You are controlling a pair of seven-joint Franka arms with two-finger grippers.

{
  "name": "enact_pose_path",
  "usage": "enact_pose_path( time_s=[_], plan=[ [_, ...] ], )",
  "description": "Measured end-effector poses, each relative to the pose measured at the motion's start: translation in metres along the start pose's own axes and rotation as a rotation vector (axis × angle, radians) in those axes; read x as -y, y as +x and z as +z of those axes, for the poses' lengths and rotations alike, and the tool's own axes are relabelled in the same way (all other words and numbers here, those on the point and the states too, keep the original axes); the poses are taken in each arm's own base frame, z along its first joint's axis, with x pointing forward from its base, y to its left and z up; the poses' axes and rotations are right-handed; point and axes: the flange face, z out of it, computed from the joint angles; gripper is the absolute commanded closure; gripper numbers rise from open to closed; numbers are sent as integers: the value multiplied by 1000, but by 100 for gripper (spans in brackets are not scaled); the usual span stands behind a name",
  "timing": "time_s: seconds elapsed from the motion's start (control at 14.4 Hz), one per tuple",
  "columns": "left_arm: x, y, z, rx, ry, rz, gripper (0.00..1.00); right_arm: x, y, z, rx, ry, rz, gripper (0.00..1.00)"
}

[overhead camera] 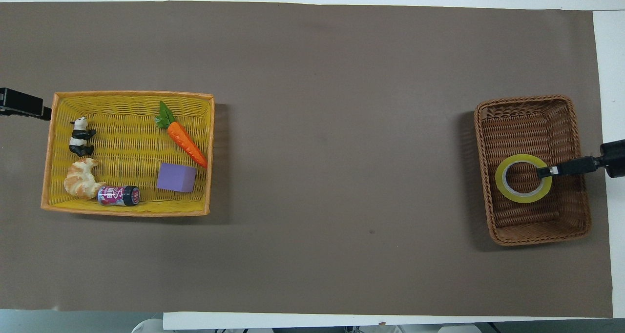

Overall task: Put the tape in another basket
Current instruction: 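Open the right gripper and draw it back from the tape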

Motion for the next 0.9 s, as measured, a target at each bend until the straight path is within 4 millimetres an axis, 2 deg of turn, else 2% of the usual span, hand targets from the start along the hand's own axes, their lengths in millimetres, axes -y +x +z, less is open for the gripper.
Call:
enact_pose_path(
  time_s=[0.14,0.21,0.28,0.35,0.7,0.9],
  plan=[
    [-7,-1,1,15,11,16,0,-3,-2,4,1,-2,-9,97],
    [-9,-1,2,18,13,20,0,-4,-2,4,1,-2,-11,80],
    [-10,-1,2,19,13,21,0,-3,-2,4,2,-3,-12,20],
    [-10,-1,2,19,13,22,0,-3,-2,4,4,-5,-12,0],
    [-14,-1,7,29,12,29,0,-3,-2,1,28,-40,-29,0],
    [-6,-2,6,29,13,16,0,7,4,-9,31,-74,-67,0]
  ],
)
